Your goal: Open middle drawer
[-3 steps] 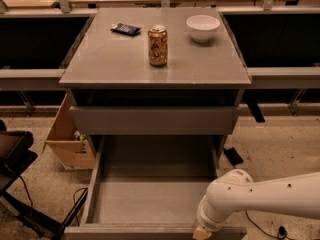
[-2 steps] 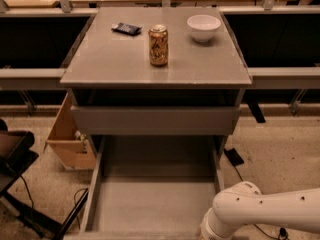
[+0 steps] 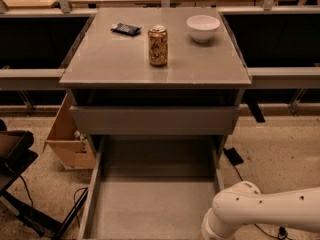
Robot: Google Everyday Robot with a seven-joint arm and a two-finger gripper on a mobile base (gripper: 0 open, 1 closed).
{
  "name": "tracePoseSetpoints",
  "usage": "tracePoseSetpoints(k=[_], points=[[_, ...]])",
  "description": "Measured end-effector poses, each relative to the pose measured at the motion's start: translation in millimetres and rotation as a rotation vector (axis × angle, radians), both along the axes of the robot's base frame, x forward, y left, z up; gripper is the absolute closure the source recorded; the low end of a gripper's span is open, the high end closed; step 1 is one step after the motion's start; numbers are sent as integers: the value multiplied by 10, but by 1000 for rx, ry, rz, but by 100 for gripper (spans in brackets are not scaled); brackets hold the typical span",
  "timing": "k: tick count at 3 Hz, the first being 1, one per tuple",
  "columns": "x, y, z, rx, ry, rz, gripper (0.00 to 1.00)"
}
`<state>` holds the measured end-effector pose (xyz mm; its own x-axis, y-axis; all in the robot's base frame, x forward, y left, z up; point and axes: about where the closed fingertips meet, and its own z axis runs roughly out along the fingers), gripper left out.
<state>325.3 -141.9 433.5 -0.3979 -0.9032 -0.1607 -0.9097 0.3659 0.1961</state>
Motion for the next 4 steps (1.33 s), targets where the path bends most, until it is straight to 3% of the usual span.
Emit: tracePoseSetpoints(k=[2, 3, 4], points=[[0, 0, 0, 0, 0, 0, 16], [6, -22, 41, 7, -4, -3, 0], [92, -28, 457, 17, -44, 21, 0]])
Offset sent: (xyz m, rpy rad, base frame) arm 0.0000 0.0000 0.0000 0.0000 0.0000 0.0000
